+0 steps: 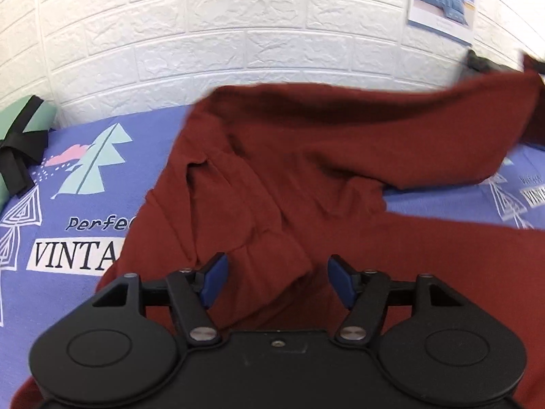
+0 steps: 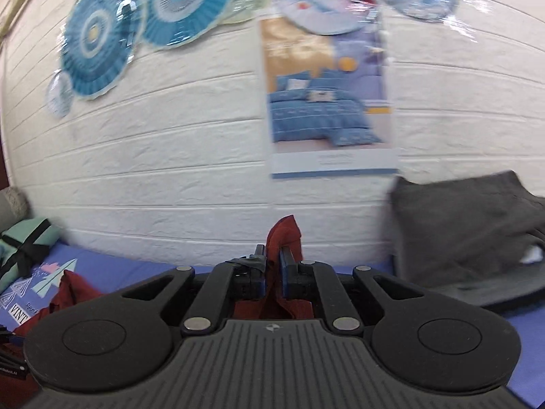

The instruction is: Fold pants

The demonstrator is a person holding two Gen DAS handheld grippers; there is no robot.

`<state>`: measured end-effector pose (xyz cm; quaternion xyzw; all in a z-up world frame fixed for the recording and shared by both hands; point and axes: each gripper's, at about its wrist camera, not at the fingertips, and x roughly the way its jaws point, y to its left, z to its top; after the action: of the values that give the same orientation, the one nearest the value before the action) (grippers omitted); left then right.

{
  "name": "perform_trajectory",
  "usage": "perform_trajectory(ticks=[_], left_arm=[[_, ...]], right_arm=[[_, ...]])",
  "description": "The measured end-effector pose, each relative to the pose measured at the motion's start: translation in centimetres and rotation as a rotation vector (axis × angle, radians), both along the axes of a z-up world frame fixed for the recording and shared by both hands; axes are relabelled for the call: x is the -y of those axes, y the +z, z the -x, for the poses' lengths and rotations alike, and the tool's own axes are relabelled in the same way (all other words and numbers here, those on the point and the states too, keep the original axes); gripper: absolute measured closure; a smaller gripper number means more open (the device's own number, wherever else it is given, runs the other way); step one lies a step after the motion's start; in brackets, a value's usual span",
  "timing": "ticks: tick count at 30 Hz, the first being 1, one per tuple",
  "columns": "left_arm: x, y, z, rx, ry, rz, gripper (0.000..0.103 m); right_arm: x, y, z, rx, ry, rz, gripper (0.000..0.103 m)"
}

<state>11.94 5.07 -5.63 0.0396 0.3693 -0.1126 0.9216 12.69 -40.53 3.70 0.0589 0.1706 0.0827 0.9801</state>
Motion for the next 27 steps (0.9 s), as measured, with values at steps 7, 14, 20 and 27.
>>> perform_trajectory(ticks=[7,14,20,27], left_arm=[[1.5,0.4,-1.3,0.001,0.033,-0.100,0.103],[-3.6,8.2,-0.3,0.206,0.252,-0.030,0.103],[-9.9,10.9,-3.4,0.246,0.523,0.029,0.103],[-13.9,9.9,-4.9,0.211,0.653,0.100,0.103]], right_arm=[[1.0,-1.6,1.3,-0.030,-0.004,-0.006,0.097],[1.3,-1.8,1.2,-0.026,-0.002,-0.005,0.097],[1.3,-2.7,0.4,-0.058,-0.011,0.038,0.097],[2.5,-0.4,-1.2,0.004,-0.088,0.115,0.098]])
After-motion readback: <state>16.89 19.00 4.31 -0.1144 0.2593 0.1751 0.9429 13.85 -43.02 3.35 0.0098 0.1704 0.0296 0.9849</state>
